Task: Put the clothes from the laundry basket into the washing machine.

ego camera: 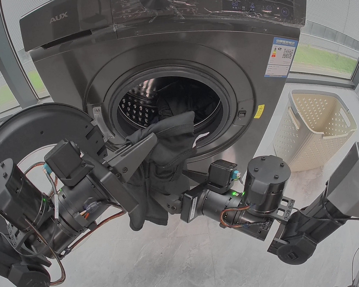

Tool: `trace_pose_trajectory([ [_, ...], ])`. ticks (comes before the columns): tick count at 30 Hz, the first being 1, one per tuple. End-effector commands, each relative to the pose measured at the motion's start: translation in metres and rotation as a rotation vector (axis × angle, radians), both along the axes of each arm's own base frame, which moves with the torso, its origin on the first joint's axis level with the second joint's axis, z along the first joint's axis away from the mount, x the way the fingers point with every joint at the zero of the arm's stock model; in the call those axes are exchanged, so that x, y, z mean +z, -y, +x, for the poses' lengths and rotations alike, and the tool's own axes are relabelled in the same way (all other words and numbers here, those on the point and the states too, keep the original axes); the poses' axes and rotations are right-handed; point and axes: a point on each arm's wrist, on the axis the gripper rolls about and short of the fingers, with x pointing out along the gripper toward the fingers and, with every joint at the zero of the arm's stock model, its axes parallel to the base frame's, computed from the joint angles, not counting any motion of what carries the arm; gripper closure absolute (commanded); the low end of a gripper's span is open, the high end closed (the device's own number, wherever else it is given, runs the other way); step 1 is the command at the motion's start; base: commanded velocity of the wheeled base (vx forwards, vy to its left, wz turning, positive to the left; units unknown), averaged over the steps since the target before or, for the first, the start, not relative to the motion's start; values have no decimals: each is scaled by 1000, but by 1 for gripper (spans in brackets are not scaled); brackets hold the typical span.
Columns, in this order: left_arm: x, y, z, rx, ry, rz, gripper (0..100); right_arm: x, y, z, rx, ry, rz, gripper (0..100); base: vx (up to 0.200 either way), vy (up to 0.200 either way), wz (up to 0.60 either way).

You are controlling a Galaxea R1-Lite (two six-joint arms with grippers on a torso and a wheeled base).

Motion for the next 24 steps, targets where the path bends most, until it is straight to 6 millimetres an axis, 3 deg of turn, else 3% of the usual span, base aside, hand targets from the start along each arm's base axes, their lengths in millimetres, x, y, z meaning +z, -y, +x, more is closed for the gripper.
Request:
trace_pose_trajectory([
  [1, -2, 1, 2, 3, -5, 4, 100, -2, -10, -8, 35, -15, 15, 0, 0, 0, 0],
  [15, -2, 1, 4, 11, -7, 6, 100, 4, -22, -2, 81, 53, 95, 0, 0, 0, 0],
  [24, -2, 2, 7, 19, -7, 4, 100, 0, -7, -15, 136, 64, 101, 0, 0, 0, 0],
])
